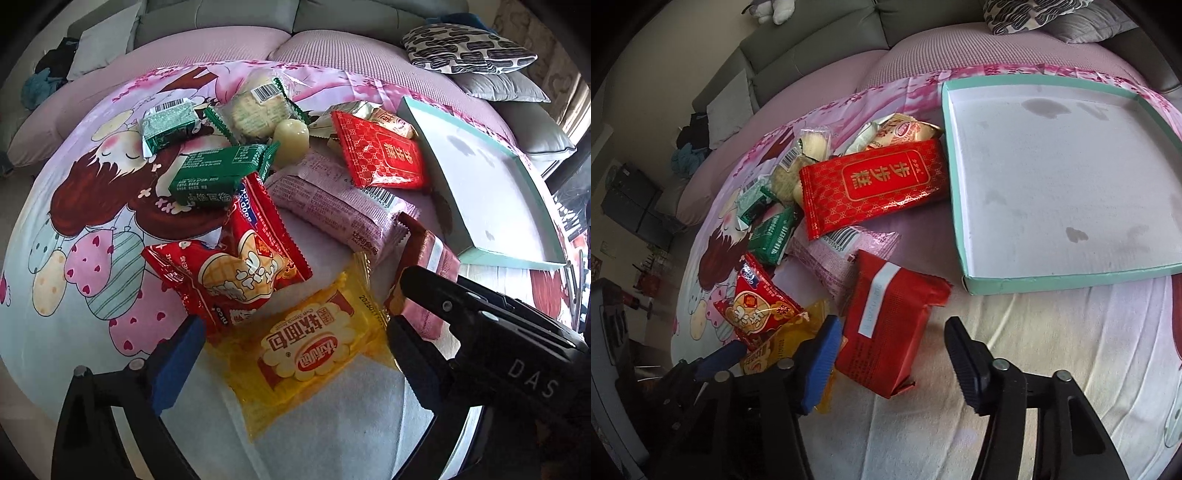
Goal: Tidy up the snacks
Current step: 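Grasp the red cake pack with the right gripper while the left grasps the yellow bread bag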
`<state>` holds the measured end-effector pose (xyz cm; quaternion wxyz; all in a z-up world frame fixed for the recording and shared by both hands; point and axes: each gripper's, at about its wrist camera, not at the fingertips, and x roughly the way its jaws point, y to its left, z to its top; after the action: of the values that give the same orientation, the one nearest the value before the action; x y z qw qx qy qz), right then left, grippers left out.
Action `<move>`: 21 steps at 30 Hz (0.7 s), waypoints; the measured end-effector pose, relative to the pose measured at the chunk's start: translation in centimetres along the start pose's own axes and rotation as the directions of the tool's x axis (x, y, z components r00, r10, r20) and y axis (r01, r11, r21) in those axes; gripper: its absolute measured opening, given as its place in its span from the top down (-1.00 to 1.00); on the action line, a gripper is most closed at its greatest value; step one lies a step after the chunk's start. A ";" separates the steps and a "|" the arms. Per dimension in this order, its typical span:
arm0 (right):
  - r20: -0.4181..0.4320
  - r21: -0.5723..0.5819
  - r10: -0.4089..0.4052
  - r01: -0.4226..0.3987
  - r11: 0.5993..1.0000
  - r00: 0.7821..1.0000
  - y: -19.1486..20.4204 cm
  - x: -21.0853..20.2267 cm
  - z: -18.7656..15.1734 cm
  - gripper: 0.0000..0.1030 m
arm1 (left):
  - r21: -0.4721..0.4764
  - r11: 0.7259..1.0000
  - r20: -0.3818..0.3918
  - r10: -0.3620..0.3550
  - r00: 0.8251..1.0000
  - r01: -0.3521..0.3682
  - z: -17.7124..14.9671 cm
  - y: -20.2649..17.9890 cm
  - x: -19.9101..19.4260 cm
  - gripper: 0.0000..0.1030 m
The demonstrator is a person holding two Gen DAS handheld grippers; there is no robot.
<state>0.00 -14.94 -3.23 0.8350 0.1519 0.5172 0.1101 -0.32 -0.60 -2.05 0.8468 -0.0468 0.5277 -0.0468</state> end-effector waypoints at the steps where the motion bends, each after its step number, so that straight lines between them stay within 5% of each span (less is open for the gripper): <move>1: -0.001 -0.002 0.004 -0.004 1.000 1.000 0.0 0.0 0.0 -0.03 | -0.001 1.000 0.001 -0.001 1.000 0.001 0.0 -0.1 0.0 -0.89; 9: 0.020 0.000 0.001 -0.001 1.000 1.000 -0.5 -1.1 -0.3 0.26 | 0.003 1.000 -0.008 -0.008 1.000 0.008 0.0 -0.2 -1.1 -0.75; 21: 0.028 0.073 0.038 -0.040 0.997 0.999 -2.9 -2.6 -0.4 0.25 | 0.052 0.998 -0.002 -0.023 1.000 0.023 -0.8 -0.3 -2.4 -0.76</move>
<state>-1.40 -18.52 -2.30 0.8334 0.1939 0.5067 0.1054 -2.09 -0.59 -0.18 0.8467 -0.0306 0.5265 -0.0704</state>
